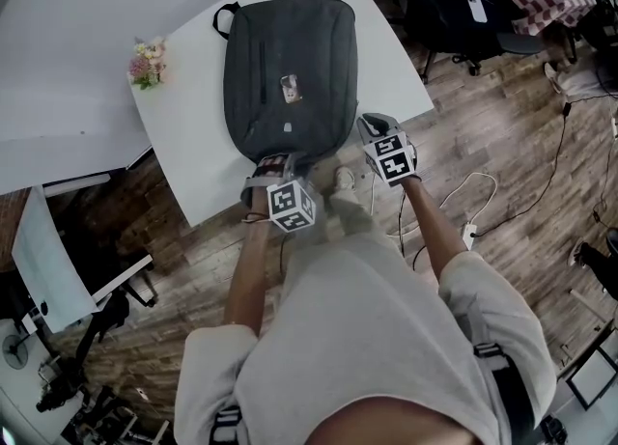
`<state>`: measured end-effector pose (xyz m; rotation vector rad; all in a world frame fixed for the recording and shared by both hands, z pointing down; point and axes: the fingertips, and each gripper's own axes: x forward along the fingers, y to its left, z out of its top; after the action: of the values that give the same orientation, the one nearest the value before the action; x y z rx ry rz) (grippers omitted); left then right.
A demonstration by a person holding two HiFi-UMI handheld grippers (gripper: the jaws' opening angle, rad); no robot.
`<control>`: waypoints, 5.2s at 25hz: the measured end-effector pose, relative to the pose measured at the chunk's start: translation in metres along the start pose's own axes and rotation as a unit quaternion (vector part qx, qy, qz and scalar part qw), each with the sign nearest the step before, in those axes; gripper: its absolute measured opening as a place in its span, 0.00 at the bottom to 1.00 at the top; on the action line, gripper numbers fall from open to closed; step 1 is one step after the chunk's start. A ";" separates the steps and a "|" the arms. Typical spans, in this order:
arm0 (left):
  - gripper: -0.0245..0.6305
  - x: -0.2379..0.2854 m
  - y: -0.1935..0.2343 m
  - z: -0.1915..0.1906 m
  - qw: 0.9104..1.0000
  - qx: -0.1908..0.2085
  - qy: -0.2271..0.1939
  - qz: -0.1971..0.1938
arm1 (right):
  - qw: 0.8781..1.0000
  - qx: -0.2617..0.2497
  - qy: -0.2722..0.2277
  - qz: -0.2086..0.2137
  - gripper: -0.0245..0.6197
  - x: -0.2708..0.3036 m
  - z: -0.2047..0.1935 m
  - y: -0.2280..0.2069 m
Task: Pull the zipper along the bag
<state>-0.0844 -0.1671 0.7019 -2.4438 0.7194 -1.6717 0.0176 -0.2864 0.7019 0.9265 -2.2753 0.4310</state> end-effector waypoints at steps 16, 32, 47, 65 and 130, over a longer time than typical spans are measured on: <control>0.15 -0.011 0.007 0.008 1.000 -0.005 -0.014 0.013 | 0.992 -0.116 0.049 0.011 0.29 0.043 0.006 -0.016; 0.15 -0.008 0.007 0.007 0.999 -0.023 -0.015 0.016 | 0.970 -0.235 0.065 -0.020 0.07 0.033 0.010 -0.018; 0.15 -0.003 0.012 0.011 0.998 -0.054 -0.024 0.017 | 0.972 -0.216 0.092 -0.013 0.08 0.008 -0.017 0.019; 0.15 -0.001 0.009 0.010 0.998 -0.057 -0.033 0.005 | 0.982 -0.150 0.115 -0.001 0.08 -0.020 -0.039 0.079; 0.14 0.016 0.011 0.007 0.997 0.019 -0.035 -0.067 | 0.986 -0.071 0.145 0.042 0.08 -0.019 -0.041 0.107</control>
<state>-0.0773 -0.1849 0.7088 -2.5621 0.5207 -1.6188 -0.0308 -0.1811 0.7139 0.6533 -2.0529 0.4059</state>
